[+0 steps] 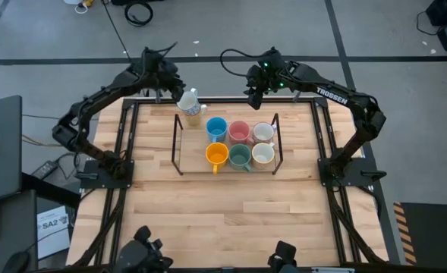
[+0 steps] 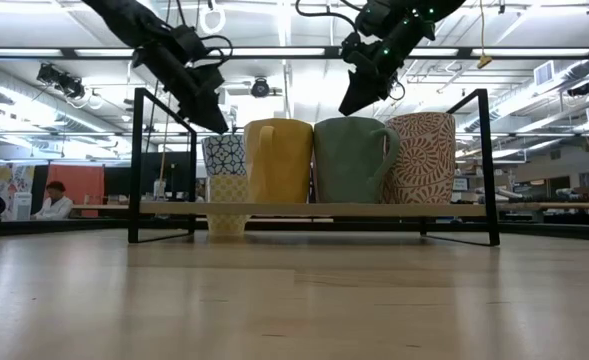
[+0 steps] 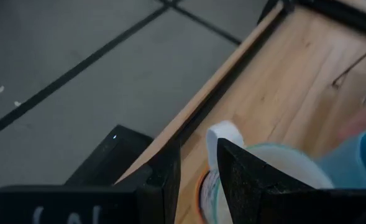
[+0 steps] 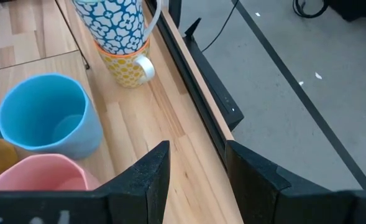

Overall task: Place coffee mugs
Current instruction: Put the blue patterned mug on the shelf

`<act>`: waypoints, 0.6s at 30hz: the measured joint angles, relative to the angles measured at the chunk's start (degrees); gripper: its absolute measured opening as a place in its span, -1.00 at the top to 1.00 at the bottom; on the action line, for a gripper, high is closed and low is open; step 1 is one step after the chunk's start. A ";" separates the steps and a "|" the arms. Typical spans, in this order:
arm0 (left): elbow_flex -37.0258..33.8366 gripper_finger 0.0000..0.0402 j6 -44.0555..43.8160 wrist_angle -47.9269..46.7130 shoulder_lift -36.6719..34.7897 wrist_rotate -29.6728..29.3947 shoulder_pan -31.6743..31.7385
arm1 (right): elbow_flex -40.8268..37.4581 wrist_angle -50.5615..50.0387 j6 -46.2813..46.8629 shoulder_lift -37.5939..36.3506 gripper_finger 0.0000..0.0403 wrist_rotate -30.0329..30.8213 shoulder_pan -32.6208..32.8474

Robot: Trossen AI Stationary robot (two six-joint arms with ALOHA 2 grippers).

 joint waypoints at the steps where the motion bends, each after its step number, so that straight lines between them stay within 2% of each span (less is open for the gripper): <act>1: 0.75 0.44 0.98 -1.26 0.46 -0.09 -0.02 | 0.00 0.00 0.00 0.00 0.20 -0.02 0.00; 11: 2.83 0.44 9.40 -8.81 1.32 0.69 -0.55 | 0.02 -0.02 -0.02 0.00 0.20 -0.02 0.00; 18: 2.83 0.44 11.08 -9.66 1.33 0.71 -0.55 | 0.02 -0.02 -0.02 0.00 0.20 -0.02 0.00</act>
